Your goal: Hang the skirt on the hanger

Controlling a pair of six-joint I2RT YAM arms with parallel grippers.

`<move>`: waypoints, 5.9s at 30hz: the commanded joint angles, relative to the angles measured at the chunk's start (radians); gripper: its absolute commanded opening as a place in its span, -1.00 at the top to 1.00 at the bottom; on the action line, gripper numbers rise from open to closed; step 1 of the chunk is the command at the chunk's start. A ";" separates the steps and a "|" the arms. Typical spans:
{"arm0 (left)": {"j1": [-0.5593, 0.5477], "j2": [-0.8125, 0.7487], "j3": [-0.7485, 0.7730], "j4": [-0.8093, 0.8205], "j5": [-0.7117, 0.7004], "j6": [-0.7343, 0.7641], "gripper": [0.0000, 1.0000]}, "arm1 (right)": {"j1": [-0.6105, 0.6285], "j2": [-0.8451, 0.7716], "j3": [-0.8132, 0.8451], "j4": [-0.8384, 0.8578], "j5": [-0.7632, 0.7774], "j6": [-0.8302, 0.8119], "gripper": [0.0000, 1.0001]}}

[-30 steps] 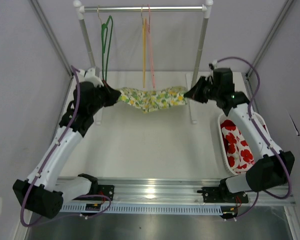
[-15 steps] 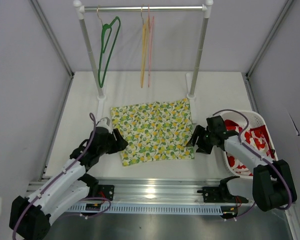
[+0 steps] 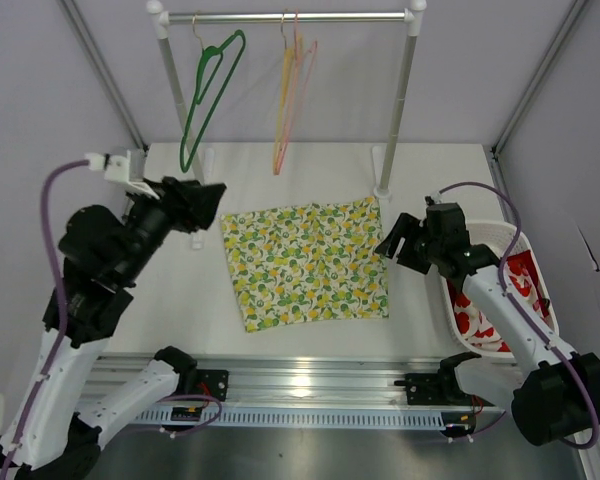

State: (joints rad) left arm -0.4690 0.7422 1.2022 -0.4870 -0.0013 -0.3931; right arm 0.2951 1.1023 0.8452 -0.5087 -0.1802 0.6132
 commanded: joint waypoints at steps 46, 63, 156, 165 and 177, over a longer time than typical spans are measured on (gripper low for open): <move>0.326 0.979 0.858 0.130 0.179 0.298 0.27 | -0.027 0.114 0.147 0.107 -0.087 -0.102 -0.28; 0.326 0.981 1.034 0.041 0.172 0.298 1.00 | -0.031 0.133 0.153 0.110 -0.087 -0.119 -0.24; -0.398 0.384 -0.920 1.067 0.491 -0.092 1.00 | 0.230 -0.180 -0.265 -0.044 0.174 -0.012 0.01; -0.378 0.476 -0.923 1.096 0.495 -0.093 1.00 | 0.263 -0.188 -0.339 -0.008 0.179 0.037 0.09; -0.327 0.480 -0.911 1.053 0.511 -0.058 1.00 | 0.268 -0.286 -0.374 -0.031 0.237 0.080 0.09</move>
State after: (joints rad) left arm -0.8120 1.2175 0.2764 0.5453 0.5041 -0.5034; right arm 0.5571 0.8547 0.4824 -0.5167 0.0113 0.6678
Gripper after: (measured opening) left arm 0.037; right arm 0.451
